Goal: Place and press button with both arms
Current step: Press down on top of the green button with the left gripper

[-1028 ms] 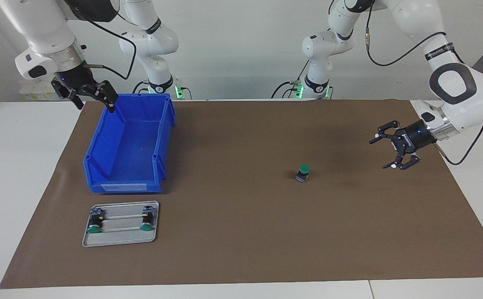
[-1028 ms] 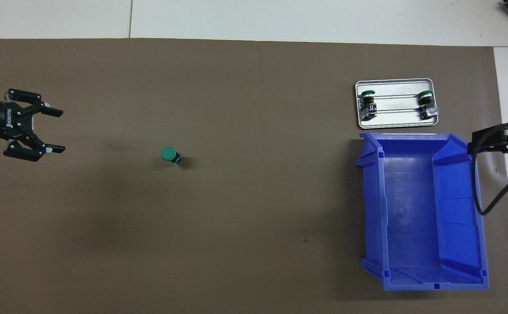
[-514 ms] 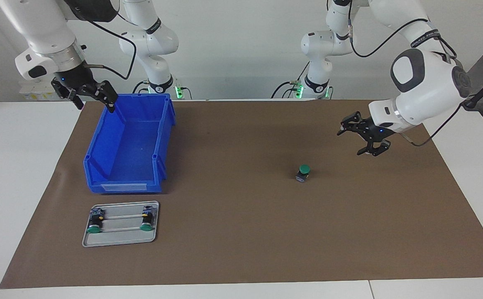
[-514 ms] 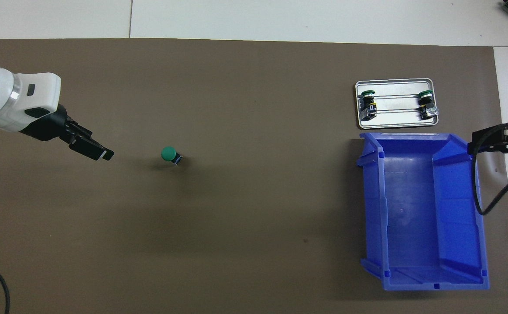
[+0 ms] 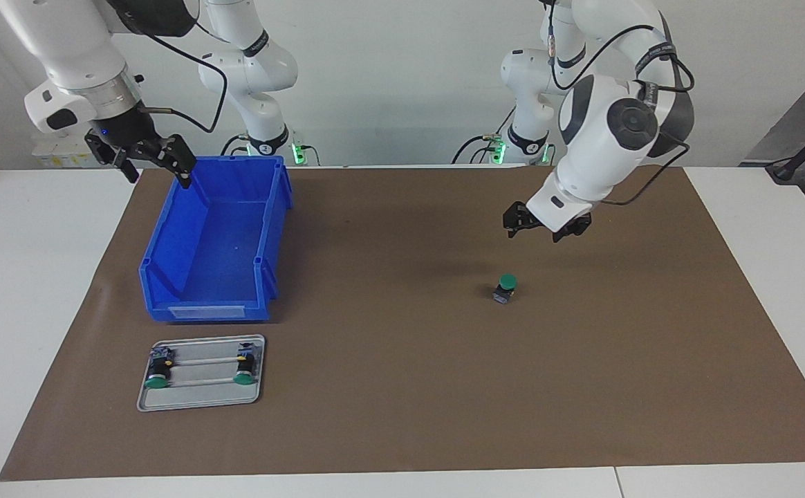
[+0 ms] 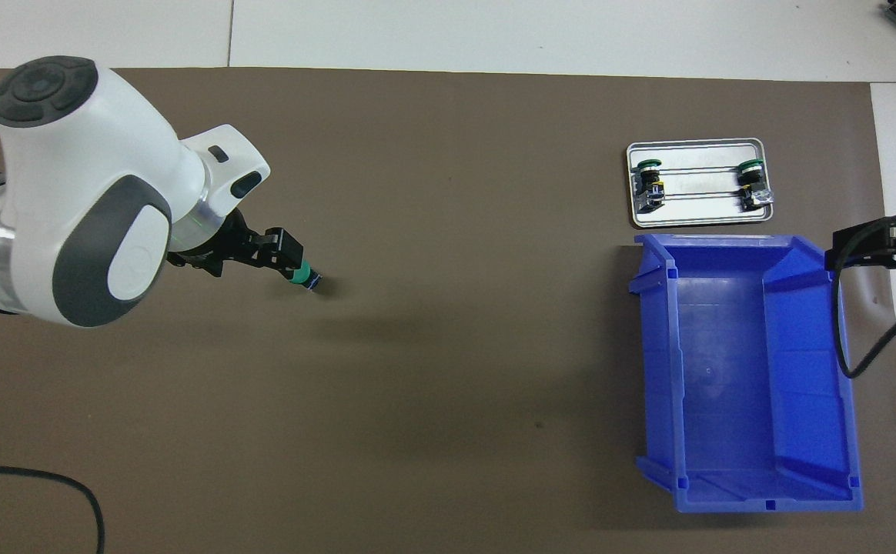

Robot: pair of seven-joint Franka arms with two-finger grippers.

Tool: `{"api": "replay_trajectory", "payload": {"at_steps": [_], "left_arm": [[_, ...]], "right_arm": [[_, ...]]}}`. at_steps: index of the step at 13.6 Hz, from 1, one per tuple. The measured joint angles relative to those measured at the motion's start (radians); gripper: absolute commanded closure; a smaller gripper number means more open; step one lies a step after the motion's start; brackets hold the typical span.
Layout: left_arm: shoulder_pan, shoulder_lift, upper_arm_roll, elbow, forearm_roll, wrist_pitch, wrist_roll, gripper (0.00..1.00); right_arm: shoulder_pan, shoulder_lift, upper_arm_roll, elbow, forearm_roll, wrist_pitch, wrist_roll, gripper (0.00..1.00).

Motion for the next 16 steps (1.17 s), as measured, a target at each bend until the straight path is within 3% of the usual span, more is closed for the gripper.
{"api": "replay_trajectory", "payload": {"at_steps": [2,4,7,16], "left_arm": [[-0.007,-0.001,0.003,-0.035,0.003,0.087,-0.057,0.77],[-0.006,-0.004,0.012,-0.100,0.003,0.214,-0.062,1.00],[-0.006,-0.019,0.011,-0.182,0.003,0.354,-0.062,1.00],[-0.006,-0.033,0.010,-0.285,0.072,0.452,-0.062,1.00]], "right_arm": [[0.000,0.000,0.000,0.000,0.000,0.001,0.000,0.00],[0.000,0.000,0.000,0.000,0.000,0.002,0.000,0.00],[0.001,0.000,0.000,0.000,0.000,0.003,0.000,0.00],[0.000,0.000,0.000,0.000,0.000,0.003,0.000,0.00]]}}
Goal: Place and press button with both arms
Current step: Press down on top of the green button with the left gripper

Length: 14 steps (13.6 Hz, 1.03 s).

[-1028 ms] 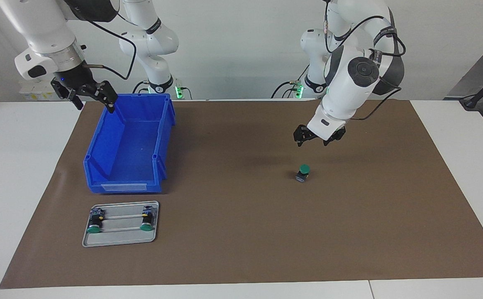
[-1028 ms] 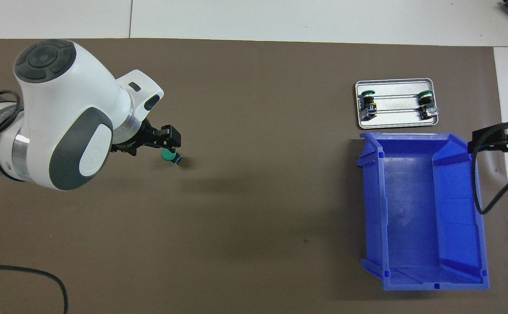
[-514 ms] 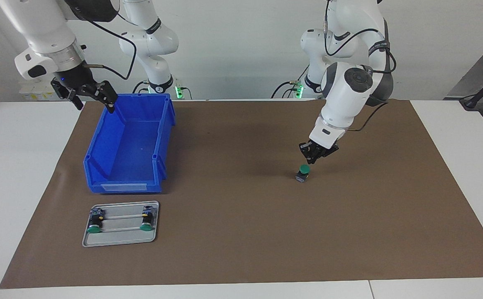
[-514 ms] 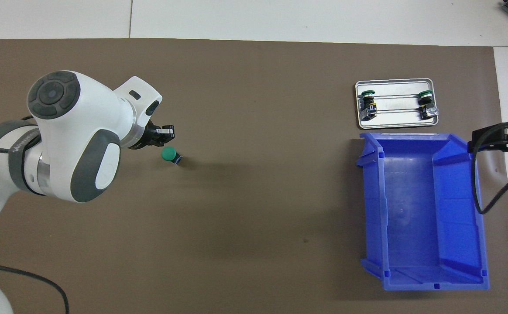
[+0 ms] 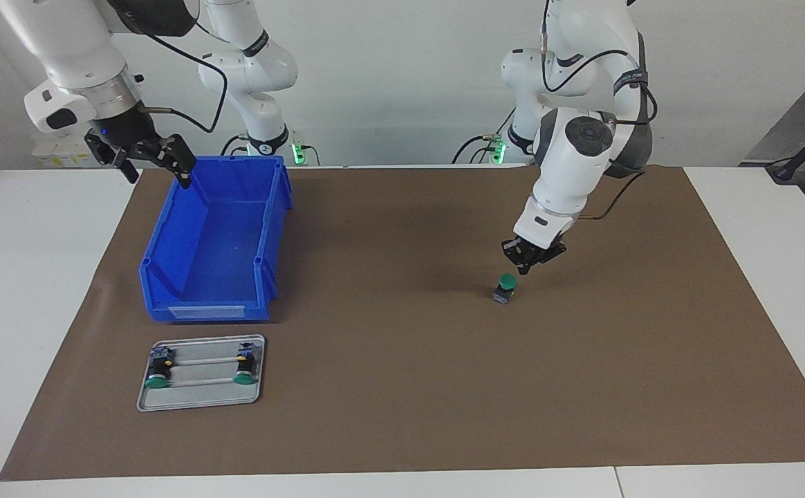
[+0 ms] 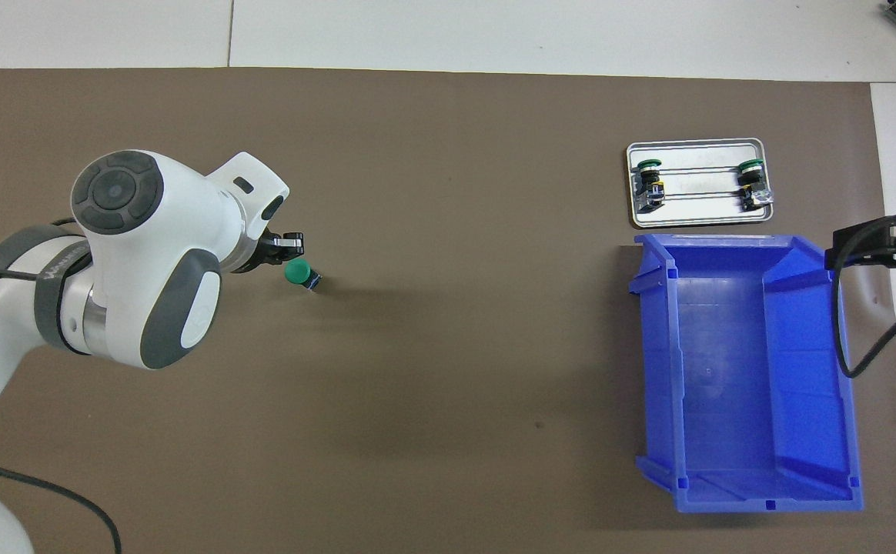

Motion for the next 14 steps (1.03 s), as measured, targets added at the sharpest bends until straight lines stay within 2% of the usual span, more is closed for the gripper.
{"api": "replay_trajectory", "payload": {"at_steps": [4,14], "left_arm": [[-0.006,0.016,-0.005,-0.047,0.000,0.064,0.000,1.00],[-0.019,0.026,-0.009,-0.077,0.001,0.104,0.000,1.00]], "right_arm": [[0.000,0.000,0.000,0.000,0.000,0.000,0.000,0.00],[0.000,0.000,0.000,0.000,0.000,0.000,0.000,0.00]]}}
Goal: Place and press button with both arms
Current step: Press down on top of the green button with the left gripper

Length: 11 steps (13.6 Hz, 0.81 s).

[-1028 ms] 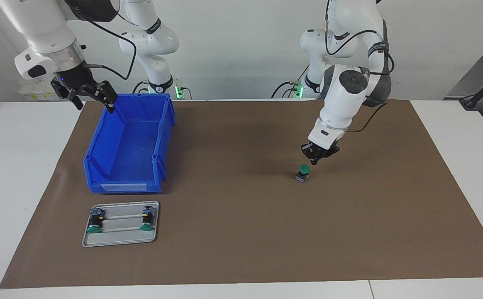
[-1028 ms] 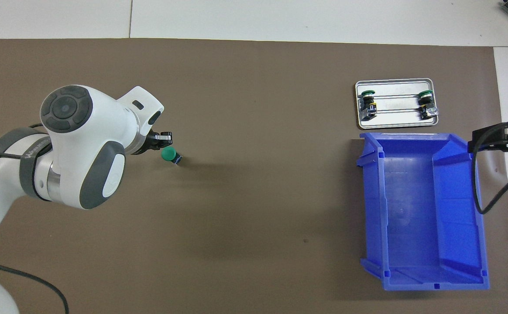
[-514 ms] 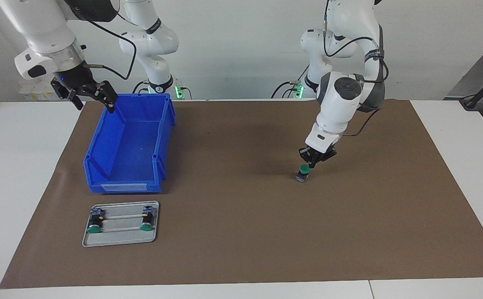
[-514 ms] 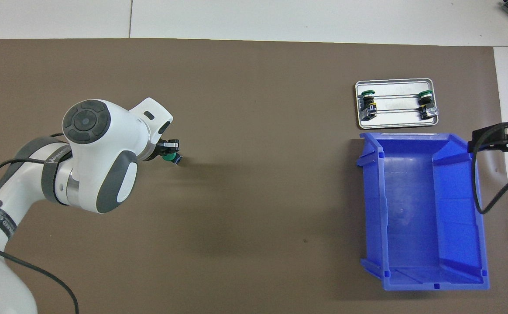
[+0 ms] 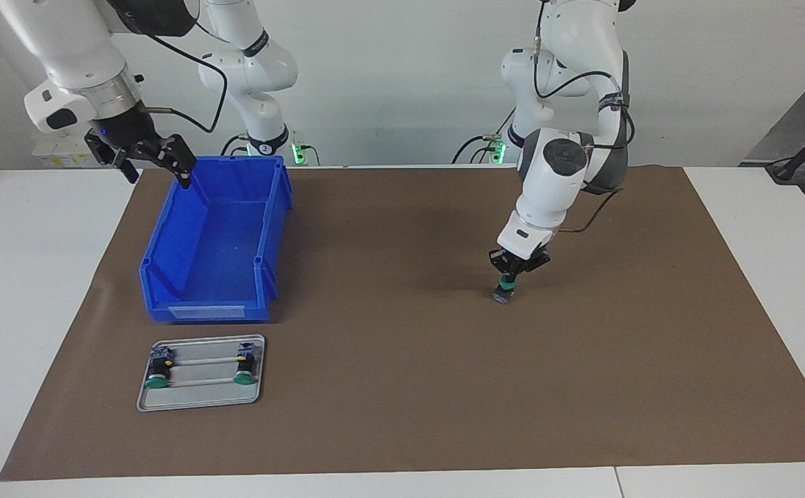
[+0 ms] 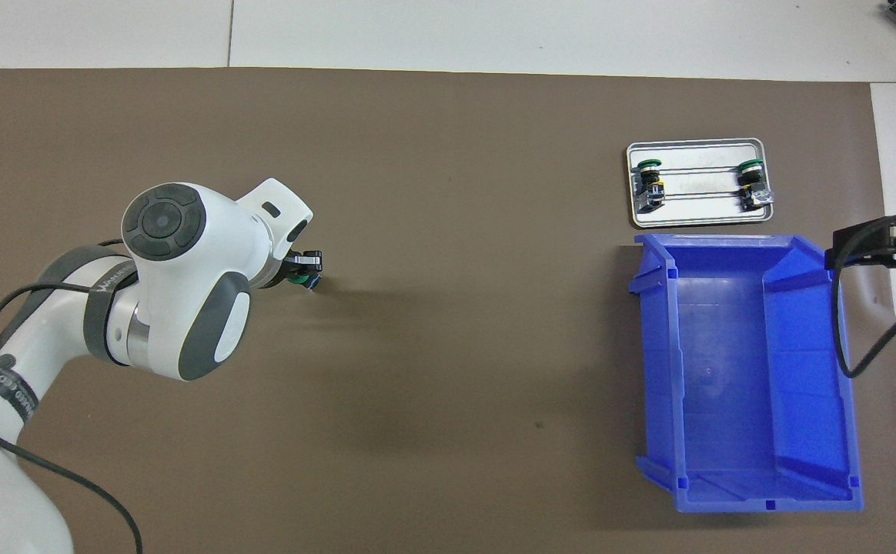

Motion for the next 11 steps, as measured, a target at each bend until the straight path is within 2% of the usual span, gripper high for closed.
{"api": "replay_trajectory", "payload": {"at_steps": [4,11], "left_arm": [[0.000,-0.005,0.000,-0.029,0.001,0.051,0.000,1.00],[-0.001,-0.008,0.000,-0.033,0.003,0.054,0.000,1.00]], "right_arm": [[0.000,0.000,0.000,0.000,0.000,0.000,0.000,0.00],[0.001,-0.001,0.000,0.000,0.000,0.000,0.000,0.00]]}}
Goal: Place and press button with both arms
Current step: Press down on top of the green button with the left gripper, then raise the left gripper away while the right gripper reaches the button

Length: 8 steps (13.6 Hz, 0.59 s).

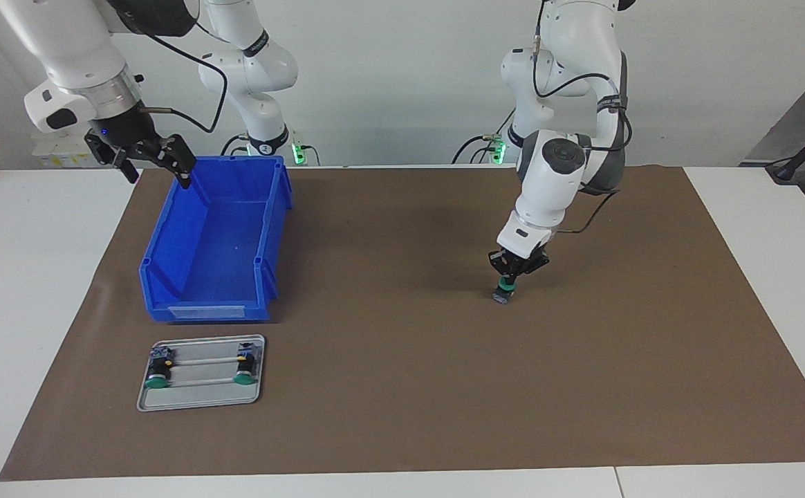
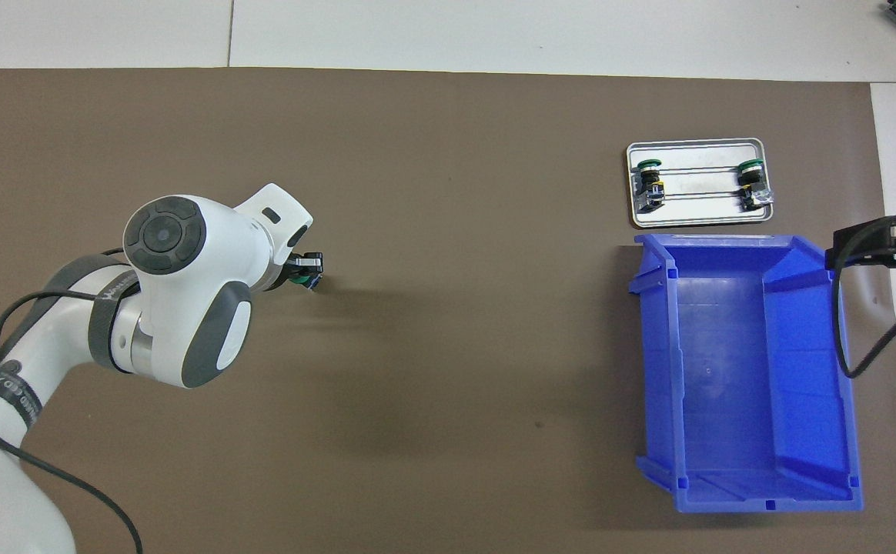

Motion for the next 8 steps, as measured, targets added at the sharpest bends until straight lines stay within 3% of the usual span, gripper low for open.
{"api": "replay_trajectory", "payload": {"at_steps": [3,7,8], "left_arm": [[0.000,-0.001,0.003,0.014,0.000,-0.022,0.000,1.00],[0.004,0.000,0.015,0.104,0.001,-0.167,0.001,0.99],[0.010,0.000,0.017,0.139,0.001,-0.218,0.004,0.85]], "right_arm": [[0.002,-0.001,0.002,0.000,0.000,0.000,0.000,0.00],[0.000,-0.001,0.002,0.000,0.000,-0.001,0.000,0.00],[0.000,-0.002,0.001,0.000,0.000,-0.001,0.000,0.00]]}}
